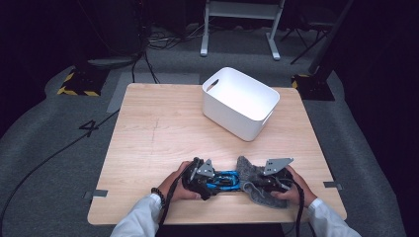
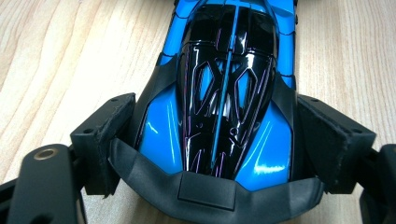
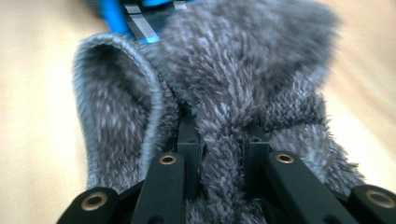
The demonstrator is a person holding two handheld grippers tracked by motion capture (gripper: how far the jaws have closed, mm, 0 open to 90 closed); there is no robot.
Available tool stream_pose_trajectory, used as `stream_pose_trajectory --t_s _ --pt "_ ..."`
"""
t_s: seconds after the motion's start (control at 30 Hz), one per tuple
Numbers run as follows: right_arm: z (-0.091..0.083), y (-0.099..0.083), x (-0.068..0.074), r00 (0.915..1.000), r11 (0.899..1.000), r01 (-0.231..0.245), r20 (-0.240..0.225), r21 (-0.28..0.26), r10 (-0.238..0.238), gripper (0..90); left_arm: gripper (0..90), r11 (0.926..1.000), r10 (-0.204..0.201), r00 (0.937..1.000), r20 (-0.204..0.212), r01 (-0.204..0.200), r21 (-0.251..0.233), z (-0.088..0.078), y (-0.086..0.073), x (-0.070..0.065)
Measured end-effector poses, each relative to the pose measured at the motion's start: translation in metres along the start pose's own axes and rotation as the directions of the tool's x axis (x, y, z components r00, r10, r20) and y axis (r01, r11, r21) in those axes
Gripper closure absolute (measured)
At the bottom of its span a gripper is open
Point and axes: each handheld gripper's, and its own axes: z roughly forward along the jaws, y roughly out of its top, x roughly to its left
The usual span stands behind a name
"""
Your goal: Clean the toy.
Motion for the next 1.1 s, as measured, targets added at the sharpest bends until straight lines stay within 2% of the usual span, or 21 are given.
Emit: stream_pose_trajectory --t_s 0.13,0.23,0.4,0.47,0.53,0.63,0.7,0.83,0.97,1.1 --pt "-0.002 -0.001 0.009 0.9951 0.999 0.032 -0.093 -0.013 -0.033 75.5 18.7 1.0000 -0.004 1.0000 -0.002 0.004 0.000 0.000 0.000 0.000" --pt "0.000 0.003 0.015 0.9920 0.999 0.047 -0.116 -0.020 -0.049 75.2 18.6 1.0000 -0.006 1.0000 -0.002 0.006 -0.002 0.000 -0.001 0.000" --pt "0.001 0.003 0.016 0.9915 0.999 0.025 -0.127 -0.029 -0.029 75.0 17.7 0.9999 -0.013 0.9999 -0.009 0.013 -0.002 0.000 0.000 0.000" --pt "0.003 0.007 0.023 0.9839 0.998 0.055 -0.168 -0.040 -0.061 75.1 17.6 0.9998 -0.017 0.9998 -0.012 0.017 0.003 0.000 0.000 -0.001" --pt "0.006 0.013 0.033 0.9780 0.995 0.096 -0.183 -0.031 -0.100 74.9 17.6 0.9998 -0.020 0.9997 -0.014 0.020 0.001 0.001 0.000 -0.001" --pt "0.016 0.021 0.045 0.9810 0.994 0.103 -0.163 -0.025 -0.106 74.5 17.6 0.9998 -0.020 0.9997 -0.013 0.020 0.001 0.000 0.000 -0.001" --pt "0.024 0.027 0.051 0.9769 0.993 0.106 -0.182 -0.041 -0.112 74.5 17.6 0.9998 -0.018 0.9998 -0.011 0.018 0.002 0.000 0.000 -0.001" --pt "0.037 0.038 0.058 0.9761 0.991 0.128 -0.171 -0.047 -0.134 74.6 17.9 1.0000 -0.010 0.9999 -0.007 0.010 0.001 0.000 0.000 0.000" --pt "0.039 0.038 0.055 0.9775 0.992 0.118 -0.170 -0.051 -0.125 75.4 18.8 1.0000 -0.007 1.0000 -0.003 0.007 0.001 0.000 0.000 0.000" --pt "0.031 0.030 0.050 0.9805 0.990 0.133 -0.140 -0.044 -0.137 75.4 22.1 1.0000 0.000 1.0000 0.004 0.000 -0.007 -0.001 -0.001 0.000"
